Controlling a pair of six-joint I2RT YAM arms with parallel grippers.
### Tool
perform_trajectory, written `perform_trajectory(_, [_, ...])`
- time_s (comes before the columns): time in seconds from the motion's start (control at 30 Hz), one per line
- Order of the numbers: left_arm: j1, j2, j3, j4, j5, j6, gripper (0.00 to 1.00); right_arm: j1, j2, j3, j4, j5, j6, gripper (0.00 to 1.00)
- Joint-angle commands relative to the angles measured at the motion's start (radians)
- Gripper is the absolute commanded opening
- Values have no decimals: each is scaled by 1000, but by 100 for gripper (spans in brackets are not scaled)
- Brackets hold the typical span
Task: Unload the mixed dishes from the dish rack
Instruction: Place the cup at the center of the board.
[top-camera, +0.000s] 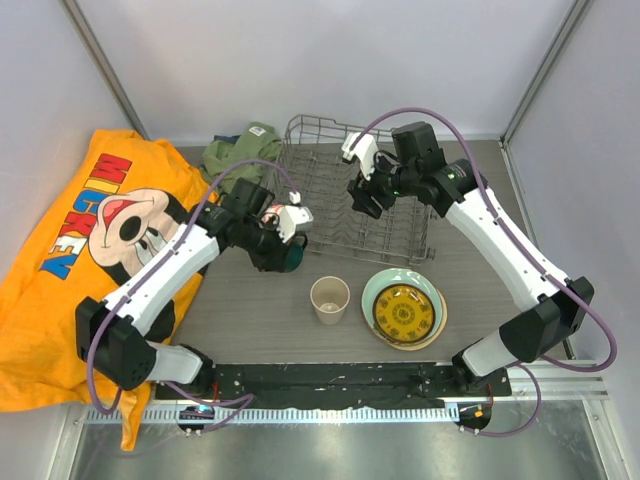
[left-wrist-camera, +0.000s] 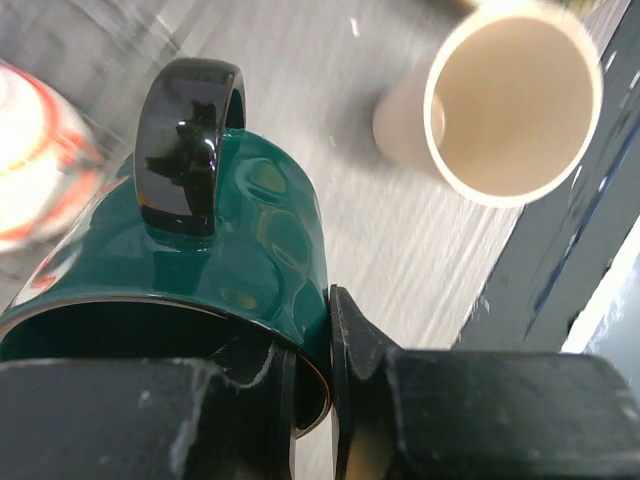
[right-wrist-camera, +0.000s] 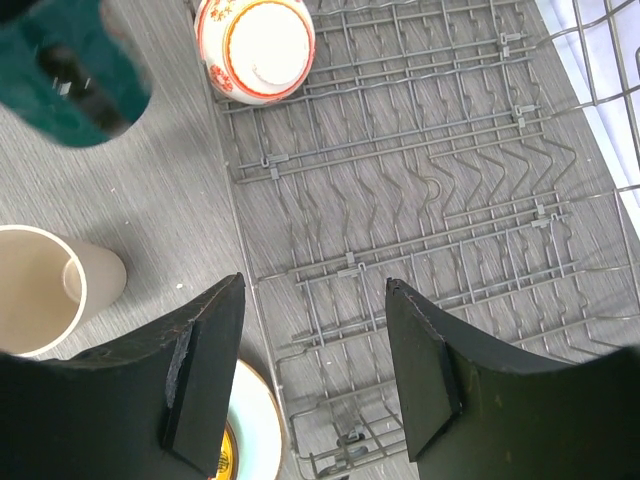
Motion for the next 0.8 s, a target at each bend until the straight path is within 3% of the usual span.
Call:
perform_trajectory(0.0, [-61,-18,-27,-17,-148,1,0,-1,-34,2,56,14,27,63])
perform_trajectory(0.33, [-171,64,-50,-50,-295,-19,0,-1,-39,-12,51,30,26,63])
perform_trajectory(0.77, [-221,255,14,-60,-349,1,0,-1,-39,-36,51,19,15,63])
